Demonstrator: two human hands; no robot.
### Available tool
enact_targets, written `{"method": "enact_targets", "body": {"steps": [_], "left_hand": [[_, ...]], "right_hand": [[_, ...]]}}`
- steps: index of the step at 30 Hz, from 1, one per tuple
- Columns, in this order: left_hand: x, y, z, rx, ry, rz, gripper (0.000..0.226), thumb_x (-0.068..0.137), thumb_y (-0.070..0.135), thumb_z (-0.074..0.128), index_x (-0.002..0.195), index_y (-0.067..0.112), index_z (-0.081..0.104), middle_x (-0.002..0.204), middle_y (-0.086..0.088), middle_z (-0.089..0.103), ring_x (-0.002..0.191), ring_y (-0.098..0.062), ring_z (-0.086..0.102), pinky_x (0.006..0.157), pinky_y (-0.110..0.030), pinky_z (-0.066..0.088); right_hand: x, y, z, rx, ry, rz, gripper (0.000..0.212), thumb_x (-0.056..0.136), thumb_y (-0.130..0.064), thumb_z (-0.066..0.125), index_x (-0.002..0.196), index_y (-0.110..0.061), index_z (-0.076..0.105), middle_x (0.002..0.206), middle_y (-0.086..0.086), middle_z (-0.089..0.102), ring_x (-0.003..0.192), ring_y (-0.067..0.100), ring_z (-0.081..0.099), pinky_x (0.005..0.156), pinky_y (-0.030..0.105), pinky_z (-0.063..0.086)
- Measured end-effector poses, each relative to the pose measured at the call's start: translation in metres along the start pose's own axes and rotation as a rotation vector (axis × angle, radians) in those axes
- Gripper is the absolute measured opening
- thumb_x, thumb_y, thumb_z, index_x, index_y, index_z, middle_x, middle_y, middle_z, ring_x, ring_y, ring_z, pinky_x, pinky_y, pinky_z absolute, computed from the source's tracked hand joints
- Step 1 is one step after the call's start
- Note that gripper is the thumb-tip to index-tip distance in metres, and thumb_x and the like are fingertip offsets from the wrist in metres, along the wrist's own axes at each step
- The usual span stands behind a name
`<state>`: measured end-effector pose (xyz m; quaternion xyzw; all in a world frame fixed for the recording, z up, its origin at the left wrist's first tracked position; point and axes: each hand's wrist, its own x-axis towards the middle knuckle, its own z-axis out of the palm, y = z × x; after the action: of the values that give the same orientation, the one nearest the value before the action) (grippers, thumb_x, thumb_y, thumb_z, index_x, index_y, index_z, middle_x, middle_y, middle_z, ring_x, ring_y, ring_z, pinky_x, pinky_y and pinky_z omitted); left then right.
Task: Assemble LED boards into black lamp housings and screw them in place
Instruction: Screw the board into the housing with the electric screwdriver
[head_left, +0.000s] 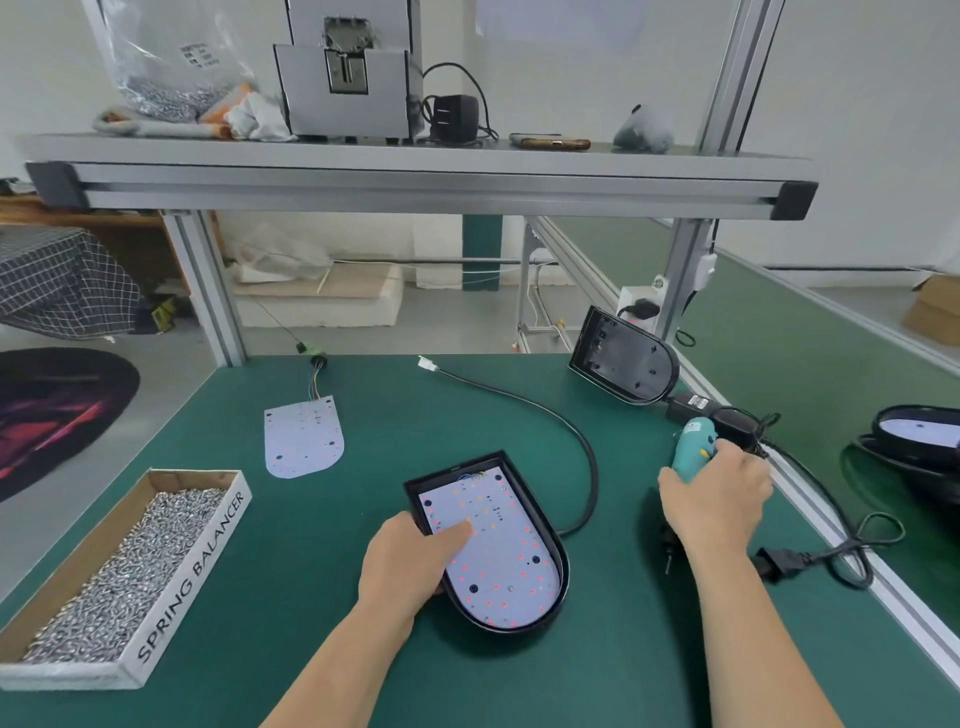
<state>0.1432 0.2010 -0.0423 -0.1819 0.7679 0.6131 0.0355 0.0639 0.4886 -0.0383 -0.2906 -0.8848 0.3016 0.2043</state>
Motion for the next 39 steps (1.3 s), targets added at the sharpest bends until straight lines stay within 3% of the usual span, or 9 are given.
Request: {"method": "enact_targets", "body": {"steps": [9, 14, 17, 23, 27, 31, 33, 35, 39], "left_hand": [[0.000, 0.001, -0.001, 0.013, -0.015, -0.013, 0.041, 0.061, 0.044, 0.066, 0.088, 0.016, 0.076, 0.085, -0.003, 0.078, 0.090, -0.033, 0.074, 0.083, -0.054, 0.059], [-0.002, 0.003, -0.001, 0.005, -0.024, -0.024, 0.037, 0.061, 0.042, 0.066, 0.086, 0.017, 0.077, 0.085, -0.002, 0.078, 0.090, -0.034, 0.074, 0.083, -0.054, 0.059], [-0.004, 0.005, -0.002, -0.005, -0.034, -0.031, 0.035, 0.061, 0.041, 0.067, 0.086, 0.018, 0.077, 0.084, 0.000, 0.078, 0.090, -0.032, 0.074, 0.082, -0.052, 0.060], [-0.003, 0.004, -0.003, -0.028, -0.038, -0.023, 0.037, 0.061, 0.040, 0.067, 0.088, 0.016, 0.077, 0.086, -0.003, 0.078, 0.092, -0.034, 0.073, 0.082, -0.054, 0.059], [-0.002, 0.003, -0.002, -0.056, -0.040, -0.023, 0.038, 0.061, 0.039, 0.067, 0.089, 0.014, 0.077, 0.087, -0.005, 0.078, 0.091, -0.034, 0.074, 0.082, -0.055, 0.059], [-0.001, 0.001, -0.002, -0.055, -0.045, -0.018, 0.036, 0.062, 0.038, 0.068, 0.087, 0.014, 0.078, 0.084, -0.003, 0.078, 0.089, -0.033, 0.074, 0.081, -0.055, 0.060], [-0.002, 0.000, -0.002, -0.050, -0.045, -0.016, 0.036, 0.062, 0.038, 0.069, 0.087, 0.015, 0.078, 0.085, -0.003, 0.078, 0.088, -0.032, 0.074, 0.081, -0.055, 0.060], [-0.001, -0.002, -0.002, -0.042, -0.046, -0.011, 0.033, 0.062, 0.038, 0.070, 0.086, 0.016, 0.078, 0.084, -0.002, 0.078, 0.087, -0.031, 0.075, 0.082, -0.054, 0.060], [0.003, -0.006, -0.005, -0.014, -0.072, -0.001, 0.024, 0.072, 0.032, 0.074, 0.090, 0.017, 0.077, 0.086, 0.000, 0.079, 0.086, -0.027, 0.075, 0.084, -0.055, 0.059]], "right_hand": [[-0.007, -0.037, 0.010, -0.008, -0.013, -0.316, 0.043, 0.089, -0.022, 0.069, 0.128, -0.007, 0.059, 0.136, 0.015, 0.050, 0.127, 0.036, 0.040, 0.107, 0.046, 0.034], [-0.007, -0.080, 0.054, -0.075, -0.403, -0.432, 0.059, 0.100, -0.013, 0.051, 0.155, -0.017, 0.031, 0.157, 0.006, 0.036, 0.139, 0.033, 0.033, 0.103, 0.043, 0.040], [-0.002, -0.088, 0.070, -0.266, -0.514, -0.412, 0.068, 0.101, -0.009, 0.047, 0.160, -0.023, 0.016, 0.155, 0.004, 0.035, 0.140, 0.032, 0.027, 0.087, 0.040, 0.041], [-0.015, -0.084, 0.066, -0.431, -0.506, -0.453, 0.031, 0.091, 0.000, 0.045, 0.122, -0.008, 0.046, 0.127, 0.014, 0.048, 0.114, 0.034, 0.050, 0.079, 0.037, 0.038], [-0.033, -0.076, 0.047, -0.360, -0.632, -0.453, 0.022, 0.091, -0.004, 0.047, 0.113, -0.008, 0.050, 0.119, 0.011, 0.055, 0.102, 0.030, 0.053, 0.078, 0.035, 0.041], [-0.057, -0.060, 0.026, 0.055, -0.777, -0.331, 0.021, 0.093, -0.005, 0.046, 0.106, -0.016, 0.058, 0.099, 0.001, 0.069, 0.089, 0.016, 0.065, 0.075, 0.030, 0.053], [-0.069, -0.054, 0.013, 0.254, -0.805, -0.254, 0.016, 0.101, -0.027, 0.049, 0.099, -0.020, 0.063, 0.081, -0.009, 0.070, 0.062, 0.001, 0.063, 0.056, 0.017, 0.050], [-0.079, -0.049, 0.002, 0.332, -0.857, -0.231, 0.036, 0.097, -0.054, 0.053, 0.090, -0.021, 0.065, 0.070, -0.018, 0.067, 0.051, -0.004, 0.057, 0.048, 0.011, 0.043], [-0.093, -0.041, 0.003, 0.180, -0.887, -0.368, 0.024, 0.081, -0.040, 0.075, 0.094, -0.020, 0.068, 0.093, -0.007, 0.072, 0.076, 0.003, 0.060, 0.068, 0.020, 0.048]]}}
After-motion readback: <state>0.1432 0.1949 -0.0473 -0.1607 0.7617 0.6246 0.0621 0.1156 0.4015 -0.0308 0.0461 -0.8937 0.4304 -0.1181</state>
